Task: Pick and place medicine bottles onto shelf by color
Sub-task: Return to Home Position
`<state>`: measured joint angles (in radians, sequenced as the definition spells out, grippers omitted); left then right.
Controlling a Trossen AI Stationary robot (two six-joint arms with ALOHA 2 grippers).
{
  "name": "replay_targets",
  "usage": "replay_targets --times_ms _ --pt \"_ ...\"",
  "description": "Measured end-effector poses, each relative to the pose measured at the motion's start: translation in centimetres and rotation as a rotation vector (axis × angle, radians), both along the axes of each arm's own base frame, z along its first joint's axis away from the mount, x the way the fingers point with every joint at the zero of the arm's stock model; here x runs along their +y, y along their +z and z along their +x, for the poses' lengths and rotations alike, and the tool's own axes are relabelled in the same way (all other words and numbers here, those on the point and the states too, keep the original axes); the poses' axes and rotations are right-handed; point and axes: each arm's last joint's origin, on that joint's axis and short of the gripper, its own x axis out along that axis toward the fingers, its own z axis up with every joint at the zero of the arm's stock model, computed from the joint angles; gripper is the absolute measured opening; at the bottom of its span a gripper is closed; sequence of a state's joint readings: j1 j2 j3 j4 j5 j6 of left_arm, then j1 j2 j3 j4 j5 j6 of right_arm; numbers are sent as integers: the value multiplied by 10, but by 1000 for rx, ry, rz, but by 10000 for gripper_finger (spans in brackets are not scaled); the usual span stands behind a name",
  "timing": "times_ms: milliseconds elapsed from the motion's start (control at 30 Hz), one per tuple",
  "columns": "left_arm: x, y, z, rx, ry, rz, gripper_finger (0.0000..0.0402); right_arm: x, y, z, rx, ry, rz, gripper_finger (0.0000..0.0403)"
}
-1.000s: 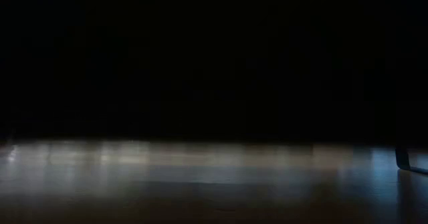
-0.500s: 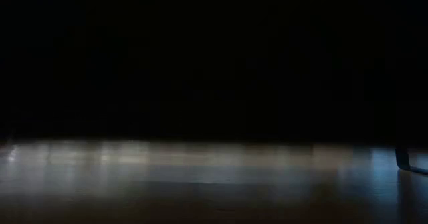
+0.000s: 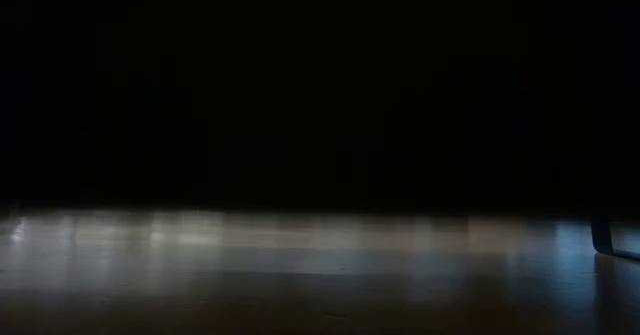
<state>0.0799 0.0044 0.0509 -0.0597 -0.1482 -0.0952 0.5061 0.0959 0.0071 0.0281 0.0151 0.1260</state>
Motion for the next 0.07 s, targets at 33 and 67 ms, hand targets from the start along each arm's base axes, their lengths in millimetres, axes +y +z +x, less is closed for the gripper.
replay_targets --times_ms 33,67 --pt "0 0 0 0 0 0 22 0 0 0 0 0 0 22" --pt "0 0 0 0 0 0 23 0 0 0 0 0 -1 22"
